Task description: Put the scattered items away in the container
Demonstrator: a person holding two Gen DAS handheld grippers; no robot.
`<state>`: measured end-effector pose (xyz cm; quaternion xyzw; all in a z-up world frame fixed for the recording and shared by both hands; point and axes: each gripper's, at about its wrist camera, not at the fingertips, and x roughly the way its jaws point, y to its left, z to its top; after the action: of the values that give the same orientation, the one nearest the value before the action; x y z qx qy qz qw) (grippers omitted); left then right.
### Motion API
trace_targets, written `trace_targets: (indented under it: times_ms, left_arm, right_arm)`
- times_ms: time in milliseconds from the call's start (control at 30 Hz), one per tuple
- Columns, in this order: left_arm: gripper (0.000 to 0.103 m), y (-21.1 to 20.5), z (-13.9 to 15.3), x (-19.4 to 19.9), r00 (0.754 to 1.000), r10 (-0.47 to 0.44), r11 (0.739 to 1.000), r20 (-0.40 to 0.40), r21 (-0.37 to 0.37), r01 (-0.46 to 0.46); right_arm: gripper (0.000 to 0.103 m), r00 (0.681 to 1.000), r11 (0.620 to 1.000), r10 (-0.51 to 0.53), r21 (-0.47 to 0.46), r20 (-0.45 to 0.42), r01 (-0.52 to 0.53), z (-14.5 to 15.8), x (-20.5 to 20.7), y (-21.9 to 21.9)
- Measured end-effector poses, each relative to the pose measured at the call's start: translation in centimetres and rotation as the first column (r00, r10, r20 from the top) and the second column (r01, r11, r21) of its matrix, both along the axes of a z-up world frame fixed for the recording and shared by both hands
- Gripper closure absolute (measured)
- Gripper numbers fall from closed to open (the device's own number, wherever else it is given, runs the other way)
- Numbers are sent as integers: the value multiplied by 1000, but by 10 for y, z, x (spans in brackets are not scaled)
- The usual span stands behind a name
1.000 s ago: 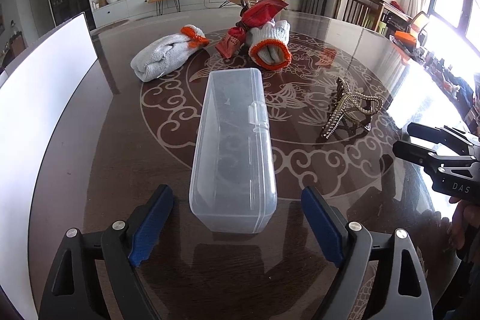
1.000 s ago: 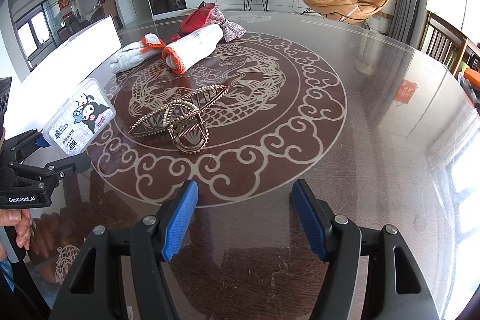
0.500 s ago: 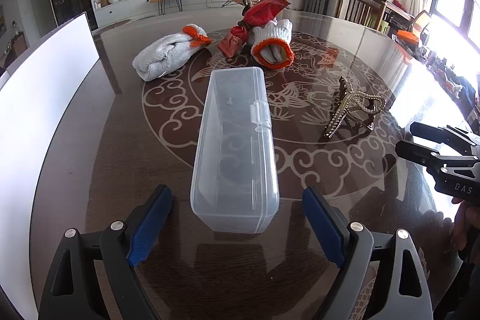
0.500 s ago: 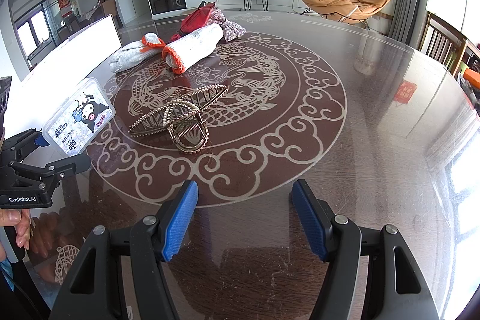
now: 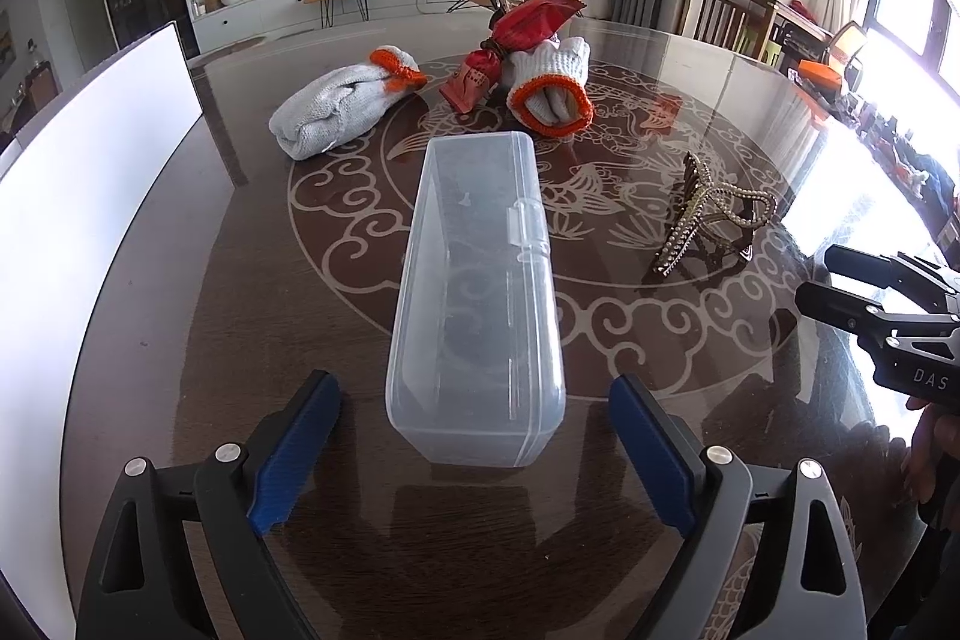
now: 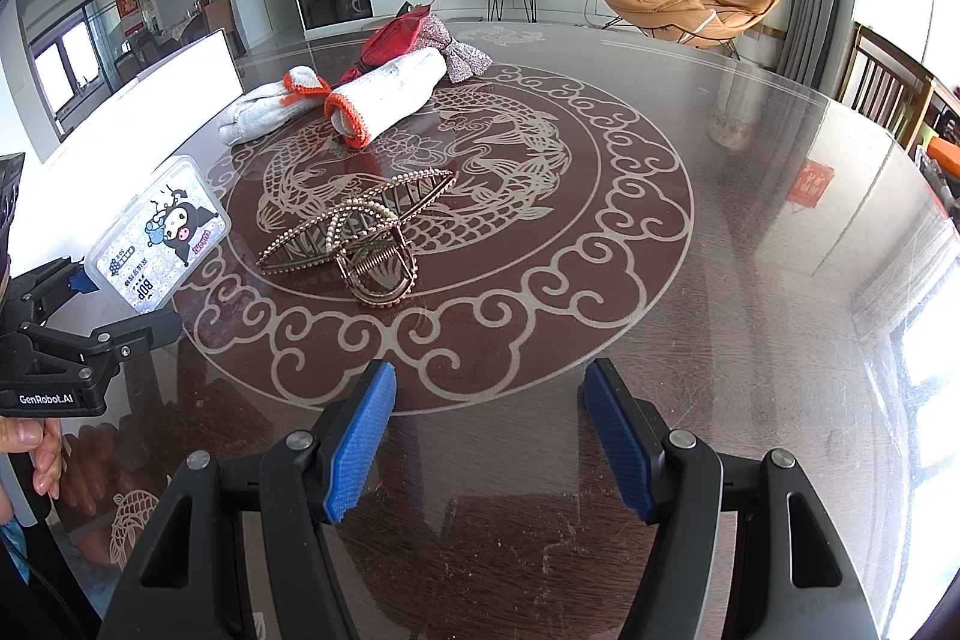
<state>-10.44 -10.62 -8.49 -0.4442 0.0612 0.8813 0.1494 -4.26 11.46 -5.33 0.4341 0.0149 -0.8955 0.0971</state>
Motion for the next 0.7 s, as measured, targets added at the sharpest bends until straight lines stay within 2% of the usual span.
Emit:
trace_targets:
  times_ms: [467, 567, 700]
  left_arm:
    - [9, -2, 0, 0, 1000, 8, 1000, 2, 3, -8]
    - [4, -2, -1, -1, 1000, 10, 1000, 10, 0, -10]
    - [3, -3, -1, -1, 1000, 17, 1000, 10, 6, -17]
  right_arm:
    - [36, 1000, 1000, 0, 1, 0, 0, 0, 0, 0]
    - [36, 1000, 1000, 0, 2, 0, 0, 0, 0, 0]
    - [36, 1000, 1000, 1, 2, 0, -1, 0, 0, 0]
